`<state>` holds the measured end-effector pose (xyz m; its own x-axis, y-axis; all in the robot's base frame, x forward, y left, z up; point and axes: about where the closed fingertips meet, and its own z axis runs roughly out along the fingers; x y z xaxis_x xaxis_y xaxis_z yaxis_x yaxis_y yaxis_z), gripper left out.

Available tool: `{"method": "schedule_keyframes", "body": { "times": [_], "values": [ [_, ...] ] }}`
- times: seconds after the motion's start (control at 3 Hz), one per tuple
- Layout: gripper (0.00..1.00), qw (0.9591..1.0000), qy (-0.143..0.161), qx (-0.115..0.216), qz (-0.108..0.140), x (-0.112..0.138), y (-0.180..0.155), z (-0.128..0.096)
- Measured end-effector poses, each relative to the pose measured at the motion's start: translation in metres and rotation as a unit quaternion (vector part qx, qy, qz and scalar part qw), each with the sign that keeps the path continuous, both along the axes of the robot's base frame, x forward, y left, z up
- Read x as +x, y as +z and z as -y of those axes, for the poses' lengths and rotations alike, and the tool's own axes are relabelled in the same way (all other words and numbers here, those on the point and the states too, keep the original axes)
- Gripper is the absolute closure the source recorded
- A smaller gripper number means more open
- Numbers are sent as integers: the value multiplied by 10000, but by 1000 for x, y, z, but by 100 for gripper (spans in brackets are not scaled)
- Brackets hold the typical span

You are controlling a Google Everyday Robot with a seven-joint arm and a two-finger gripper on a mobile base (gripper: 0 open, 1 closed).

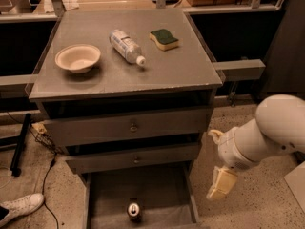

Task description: Pick orange can from bottom drawer and place on counter

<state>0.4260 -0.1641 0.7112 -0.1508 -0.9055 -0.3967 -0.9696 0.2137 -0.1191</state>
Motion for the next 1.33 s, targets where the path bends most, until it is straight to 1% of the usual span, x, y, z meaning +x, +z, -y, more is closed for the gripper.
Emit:
{"method": "schedule_keyframes", "body": {
  "times": [0.33, 0.67, 1.0, 1.33],
  "values": [
    [0, 9998, 81, 179, -100, -1, -62, -6],
    [0, 9998, 81, 180, -101, -1, -63, -6],
    [0, 9988, 93, 431, -217, -5, -92, -13],
    [0, 9961, 199, 791, -329, -11, -134, -24]
  ]
}}
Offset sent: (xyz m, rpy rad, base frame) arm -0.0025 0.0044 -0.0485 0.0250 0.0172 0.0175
